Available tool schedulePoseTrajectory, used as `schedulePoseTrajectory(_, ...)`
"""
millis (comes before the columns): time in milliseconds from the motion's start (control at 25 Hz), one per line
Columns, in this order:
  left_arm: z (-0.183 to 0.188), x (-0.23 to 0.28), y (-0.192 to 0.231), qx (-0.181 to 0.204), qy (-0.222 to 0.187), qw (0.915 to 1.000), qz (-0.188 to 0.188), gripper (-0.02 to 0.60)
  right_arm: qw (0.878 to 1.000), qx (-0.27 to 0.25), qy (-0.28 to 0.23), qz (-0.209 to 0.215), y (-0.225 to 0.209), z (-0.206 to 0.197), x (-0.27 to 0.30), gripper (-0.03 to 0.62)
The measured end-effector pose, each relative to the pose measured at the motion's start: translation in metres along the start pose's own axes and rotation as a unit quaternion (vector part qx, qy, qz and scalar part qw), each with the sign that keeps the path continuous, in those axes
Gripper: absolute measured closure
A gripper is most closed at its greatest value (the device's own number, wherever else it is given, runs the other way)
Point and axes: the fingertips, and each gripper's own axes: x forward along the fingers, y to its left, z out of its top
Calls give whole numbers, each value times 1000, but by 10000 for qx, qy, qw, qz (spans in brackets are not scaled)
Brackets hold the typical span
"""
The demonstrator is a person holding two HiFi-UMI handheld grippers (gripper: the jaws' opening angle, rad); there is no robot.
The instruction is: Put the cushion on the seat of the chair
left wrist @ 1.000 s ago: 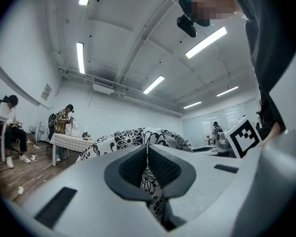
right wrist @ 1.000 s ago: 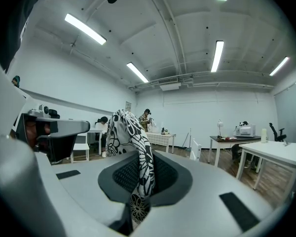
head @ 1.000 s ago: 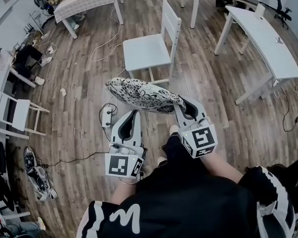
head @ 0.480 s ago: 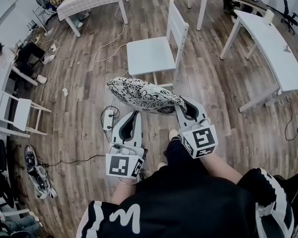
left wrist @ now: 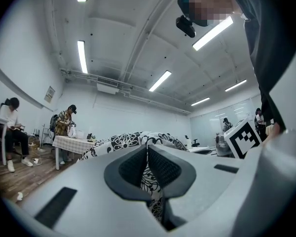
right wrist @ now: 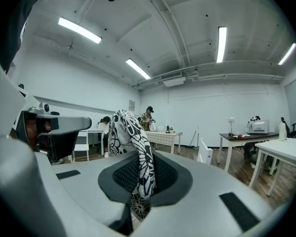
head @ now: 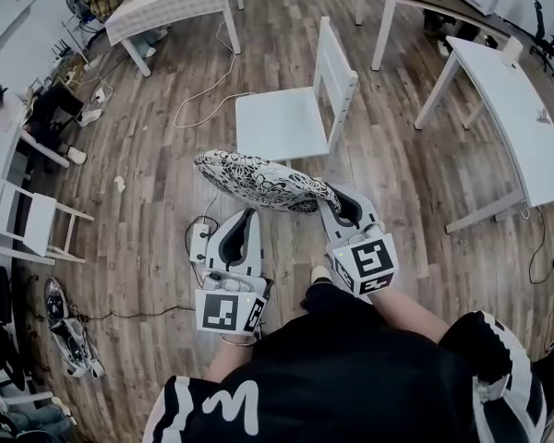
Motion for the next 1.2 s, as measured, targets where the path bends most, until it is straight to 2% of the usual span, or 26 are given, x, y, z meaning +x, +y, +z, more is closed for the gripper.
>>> schedulePoseTrajectory(560, -14, 82, 8, -38, 175, 9991, 375, 568, 9993, 169, 84, 333, -73, -5, 57, 557)
schedulePoseTrajectory(840, -21, 100, 2, -46, 252, 9985, 486, 568, 9986, 254, 114, 441, -92, -9, 70, 557)
schedulePoseTrajectory(1200, -27, 102, 12, -67, 350, 9974, 634, 568, 9975, 405, 220, 530, -95, -20, 85, 557)
